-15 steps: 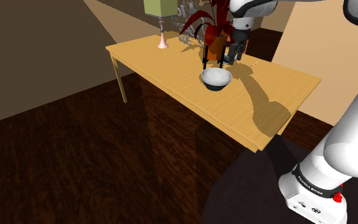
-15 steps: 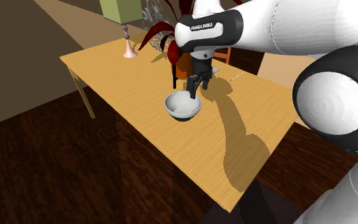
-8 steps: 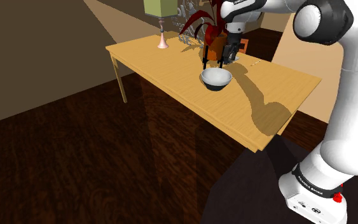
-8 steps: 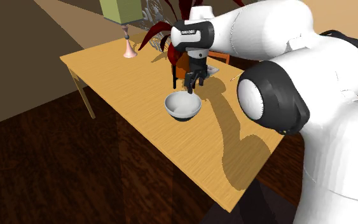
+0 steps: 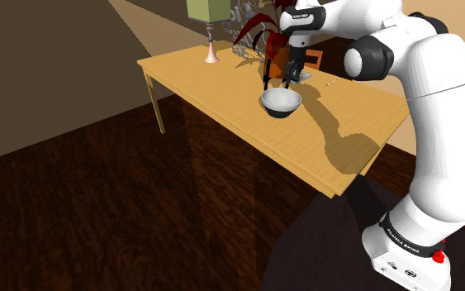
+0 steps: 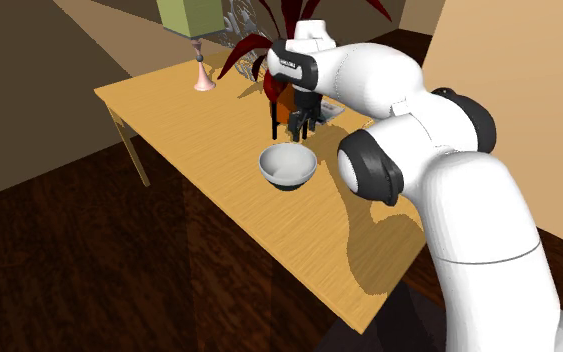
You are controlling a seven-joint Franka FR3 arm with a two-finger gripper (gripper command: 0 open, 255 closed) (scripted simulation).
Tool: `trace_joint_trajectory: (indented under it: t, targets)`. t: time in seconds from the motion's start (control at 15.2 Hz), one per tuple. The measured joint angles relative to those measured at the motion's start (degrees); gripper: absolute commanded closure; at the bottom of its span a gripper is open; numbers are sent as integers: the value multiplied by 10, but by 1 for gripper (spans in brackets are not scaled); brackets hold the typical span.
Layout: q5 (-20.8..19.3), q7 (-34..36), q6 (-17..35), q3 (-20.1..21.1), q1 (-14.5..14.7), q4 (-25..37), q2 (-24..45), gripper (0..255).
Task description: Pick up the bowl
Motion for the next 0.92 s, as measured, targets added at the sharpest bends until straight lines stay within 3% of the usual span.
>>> trace_joint_trajectory:
  t: [0.46, 0.53, 0.92]
  targets:
    - [5, -6, 40, 3, 0, -24, 17, 0]
    - [5, -6, 42, 3, 0, -25, 18, 255]
    - [5, -6, 45, 3, 1, -27, 18, 255]
